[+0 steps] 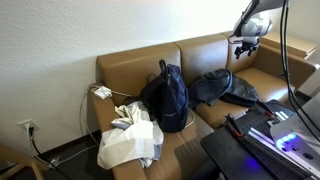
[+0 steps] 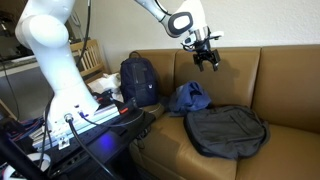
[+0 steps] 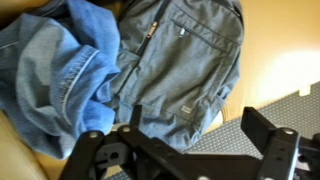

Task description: Arrange the cloth and the bags on the table

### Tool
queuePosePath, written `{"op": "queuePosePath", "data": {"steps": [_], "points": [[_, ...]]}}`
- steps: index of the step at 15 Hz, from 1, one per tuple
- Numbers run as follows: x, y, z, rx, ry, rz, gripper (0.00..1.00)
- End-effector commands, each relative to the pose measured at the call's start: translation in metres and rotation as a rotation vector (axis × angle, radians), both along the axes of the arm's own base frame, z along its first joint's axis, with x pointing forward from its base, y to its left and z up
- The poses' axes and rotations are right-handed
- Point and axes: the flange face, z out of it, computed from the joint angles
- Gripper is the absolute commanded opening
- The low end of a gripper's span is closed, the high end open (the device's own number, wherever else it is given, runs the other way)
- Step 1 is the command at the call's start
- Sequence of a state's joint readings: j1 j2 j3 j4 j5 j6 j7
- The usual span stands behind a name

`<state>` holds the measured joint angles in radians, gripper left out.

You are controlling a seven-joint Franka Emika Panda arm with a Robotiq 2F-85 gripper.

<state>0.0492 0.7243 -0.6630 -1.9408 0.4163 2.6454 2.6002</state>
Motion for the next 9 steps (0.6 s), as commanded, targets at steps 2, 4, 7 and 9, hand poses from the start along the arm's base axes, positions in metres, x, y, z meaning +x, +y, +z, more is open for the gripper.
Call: {"op": "queuePosePath", "data": {"steps": [2,4,7,9], "points": [[-0.029,-0.060,-0.035,-0.098,-0.058,-0.225,1.00],[-0.035,-0.052,-0.027,-0.059,-0.050,-0.220,1.00],[-0.034,-0.054,-0.037,-0.054,-0.072,-0.264,1.00],[-0.035,-0.063,-0.050,-0.043,-0.010,-0.287,1.00]]}}
